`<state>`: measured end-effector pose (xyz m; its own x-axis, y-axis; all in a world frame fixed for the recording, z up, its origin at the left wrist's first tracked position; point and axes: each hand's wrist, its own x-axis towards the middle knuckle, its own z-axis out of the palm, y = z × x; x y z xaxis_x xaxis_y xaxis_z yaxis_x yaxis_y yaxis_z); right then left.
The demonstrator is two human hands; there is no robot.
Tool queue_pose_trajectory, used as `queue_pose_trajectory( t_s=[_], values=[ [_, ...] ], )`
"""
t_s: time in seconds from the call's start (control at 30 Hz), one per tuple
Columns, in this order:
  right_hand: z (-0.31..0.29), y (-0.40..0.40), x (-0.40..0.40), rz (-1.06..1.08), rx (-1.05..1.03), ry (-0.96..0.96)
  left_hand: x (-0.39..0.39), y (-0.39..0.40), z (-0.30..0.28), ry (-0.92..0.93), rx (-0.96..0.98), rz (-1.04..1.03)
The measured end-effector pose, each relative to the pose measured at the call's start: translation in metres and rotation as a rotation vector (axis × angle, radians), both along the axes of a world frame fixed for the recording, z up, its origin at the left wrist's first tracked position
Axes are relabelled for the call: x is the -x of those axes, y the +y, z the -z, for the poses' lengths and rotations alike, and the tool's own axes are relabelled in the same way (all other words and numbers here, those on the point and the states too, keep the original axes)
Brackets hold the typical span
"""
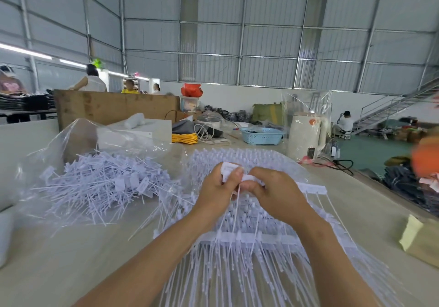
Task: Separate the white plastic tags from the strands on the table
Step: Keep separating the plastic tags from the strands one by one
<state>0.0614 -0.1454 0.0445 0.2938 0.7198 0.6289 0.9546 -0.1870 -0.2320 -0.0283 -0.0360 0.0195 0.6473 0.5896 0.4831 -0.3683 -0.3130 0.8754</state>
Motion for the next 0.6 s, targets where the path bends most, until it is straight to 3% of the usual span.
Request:
queue_pose_trajectory(
  t_s=[0.1, 0.27, 0.43, 0.6],
  values=[
    [0.001, 0.003, -0.003, 0.006, 0.002, 0.008, -0.001, -0.001, -0.001, 0.056, 0.114, 0.104],
    [-0.007, 0.005, -0.009, 0.001, 0.148, 0.101, -0.008, -0.003, -0.001, 0.077, 0.050, 0.048],
    [-0.020, 0.002, -0.014, -0.043, 0.249, 0.188, -0.017, -0.004, -0.003, 0.098, 0.148, 0.039],
    [-0.016, 0.002, -0.010, 0.146, 0.241, -0.054, -0.028, -0.003, -0.007, 0.209, 0.222, 0.004]
  ],
)
